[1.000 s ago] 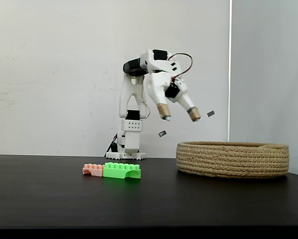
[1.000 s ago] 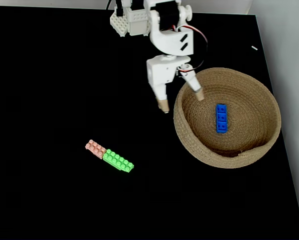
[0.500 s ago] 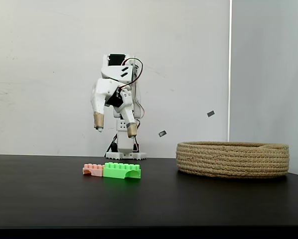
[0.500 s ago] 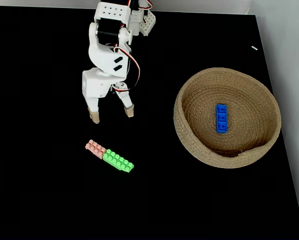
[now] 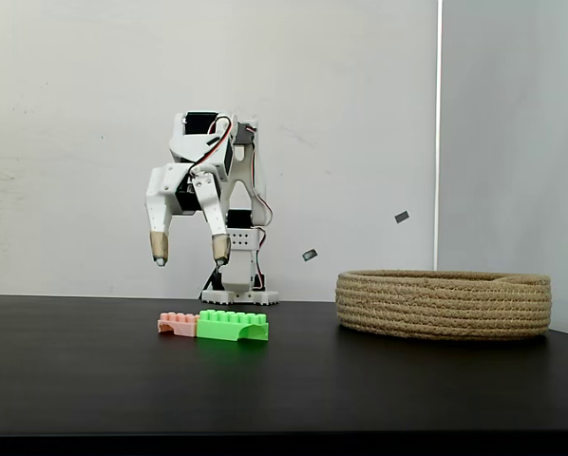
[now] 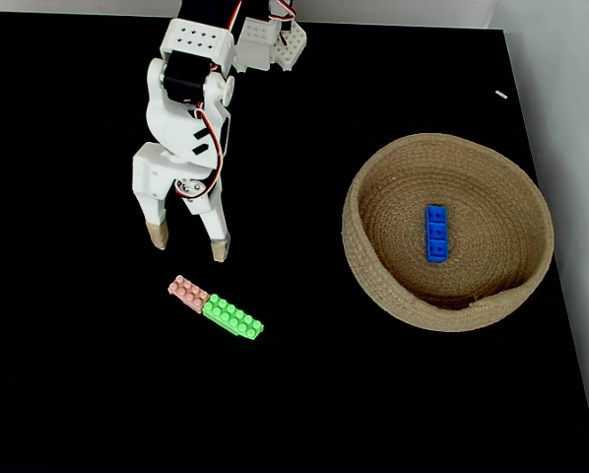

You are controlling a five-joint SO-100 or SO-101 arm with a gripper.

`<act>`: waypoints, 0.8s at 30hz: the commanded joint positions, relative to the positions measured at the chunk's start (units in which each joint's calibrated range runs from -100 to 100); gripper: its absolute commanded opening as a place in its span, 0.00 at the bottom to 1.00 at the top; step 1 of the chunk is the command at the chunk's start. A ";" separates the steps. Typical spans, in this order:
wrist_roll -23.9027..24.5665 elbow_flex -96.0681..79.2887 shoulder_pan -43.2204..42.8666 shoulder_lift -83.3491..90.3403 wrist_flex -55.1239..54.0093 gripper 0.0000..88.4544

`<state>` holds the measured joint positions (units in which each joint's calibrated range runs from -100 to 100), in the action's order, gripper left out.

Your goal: Place the lego blocks in the tray

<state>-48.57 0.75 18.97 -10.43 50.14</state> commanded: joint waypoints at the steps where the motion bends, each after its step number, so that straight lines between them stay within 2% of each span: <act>1: 8.99 4.86 0.48 0.89 -1.04 0.32; 6: 18.85 7.32 0.32 0.03 1.13 0.32; 14: 31.01 11.15 1.06 -3.32 2.13 0.32; 18: 34.92 11.61 1.72 -5.04 3.88 0.33; 24: 37.75 9.87 2.38 -6.85 4.29 0.33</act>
<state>-12.28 8.26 20.85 -18.74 53.96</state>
